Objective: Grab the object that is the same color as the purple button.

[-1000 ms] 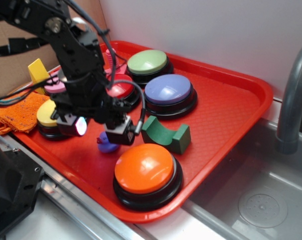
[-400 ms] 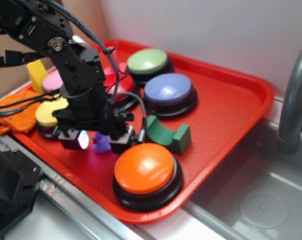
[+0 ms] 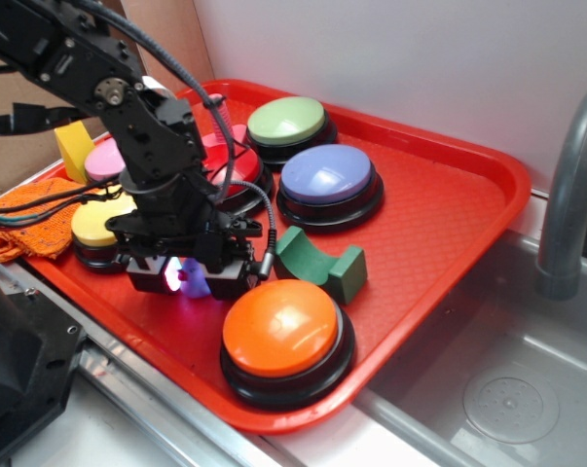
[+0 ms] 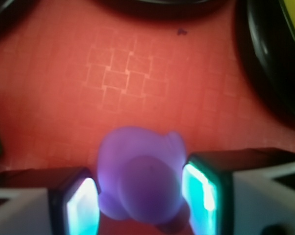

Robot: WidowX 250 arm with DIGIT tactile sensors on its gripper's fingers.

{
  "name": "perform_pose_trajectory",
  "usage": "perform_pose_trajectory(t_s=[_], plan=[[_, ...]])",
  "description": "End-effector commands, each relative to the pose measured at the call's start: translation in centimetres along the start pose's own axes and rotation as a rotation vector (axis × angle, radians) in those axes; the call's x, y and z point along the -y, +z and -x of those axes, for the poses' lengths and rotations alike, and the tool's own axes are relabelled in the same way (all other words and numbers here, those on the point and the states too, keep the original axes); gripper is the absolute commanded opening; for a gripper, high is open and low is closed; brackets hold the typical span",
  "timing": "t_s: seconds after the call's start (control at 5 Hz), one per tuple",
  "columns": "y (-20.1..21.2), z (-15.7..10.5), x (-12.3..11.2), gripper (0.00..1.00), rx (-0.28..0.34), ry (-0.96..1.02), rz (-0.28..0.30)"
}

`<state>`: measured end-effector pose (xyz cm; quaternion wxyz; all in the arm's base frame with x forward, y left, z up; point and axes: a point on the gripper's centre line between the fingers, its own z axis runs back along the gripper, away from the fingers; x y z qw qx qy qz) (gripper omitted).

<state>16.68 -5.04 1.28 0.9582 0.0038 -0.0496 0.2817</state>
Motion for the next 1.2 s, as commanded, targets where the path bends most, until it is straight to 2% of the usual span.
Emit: perform_pose_trajectory(t_s=[0.0,0.2,0.6,0.8,1.0], plan=[[3.6,-1.5,0.5,0.0,-0.066,-0.106,-0.003],[7.7,-2.7,1.3,0.0,-0.086,-0.217,0.048],[15.4,-4.5,3.3,0.0,-0.095,-0.494,0.097],[17.4,-5.0,3.6,0.0,-0.043,-0.521,0.109],[16.8,-5.2,3.4,0.0,-0.054,-0.477,0.066]])
